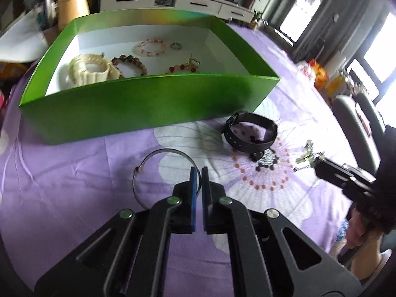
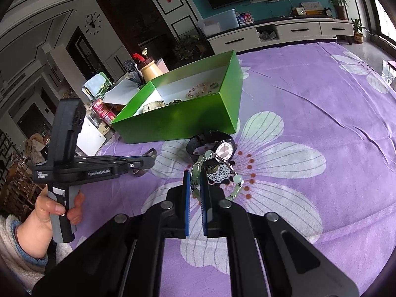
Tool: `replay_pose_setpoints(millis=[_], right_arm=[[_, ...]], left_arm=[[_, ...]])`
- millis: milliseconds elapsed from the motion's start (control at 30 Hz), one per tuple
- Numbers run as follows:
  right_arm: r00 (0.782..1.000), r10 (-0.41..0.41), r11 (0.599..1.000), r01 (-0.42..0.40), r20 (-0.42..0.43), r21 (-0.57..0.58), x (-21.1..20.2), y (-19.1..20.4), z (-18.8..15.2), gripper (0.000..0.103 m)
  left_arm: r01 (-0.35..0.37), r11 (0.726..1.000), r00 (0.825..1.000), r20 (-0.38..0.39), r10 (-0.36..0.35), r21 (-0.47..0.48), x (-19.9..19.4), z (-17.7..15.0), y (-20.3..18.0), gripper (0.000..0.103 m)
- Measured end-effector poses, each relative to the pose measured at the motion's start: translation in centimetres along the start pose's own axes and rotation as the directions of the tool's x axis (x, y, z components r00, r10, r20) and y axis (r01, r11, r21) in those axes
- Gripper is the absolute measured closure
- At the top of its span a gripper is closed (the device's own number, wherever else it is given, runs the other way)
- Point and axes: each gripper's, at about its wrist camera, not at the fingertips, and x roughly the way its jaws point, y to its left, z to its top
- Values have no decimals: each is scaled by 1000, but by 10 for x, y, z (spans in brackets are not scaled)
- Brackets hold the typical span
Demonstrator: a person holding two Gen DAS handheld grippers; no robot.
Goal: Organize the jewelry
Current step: 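Grasp the silver bangle with the left tool while the right tool lifts the green bead chain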
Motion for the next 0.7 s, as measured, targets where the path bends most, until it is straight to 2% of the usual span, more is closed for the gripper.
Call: replay_pose_setpoints(millis=[133, 200, 433, 700], right_arm=[[1000, 11, 1000, -11, 5, -19, -4, 9, 1, 96], [1000, 17, 999, -17, 12, -31, -6, 14, 3, 96], [999, 45, 996, -43, 29, -74, -13, 35, 9, 96], [997, 61, 993, -55, 45, -107, -16, 51, 16, 96]], left_arm=[[74, 994, 996, 61, -70, -77, -34, -13, 12, 100], [84, 992, 993, 90, -76, -97, -50, -18, 16, 100], [78, 987, 984, 171, -53, -140, -96, -30, 28, 100], [71, 979, 976, 217, -28, -191, -120, -41, 47, 100]])
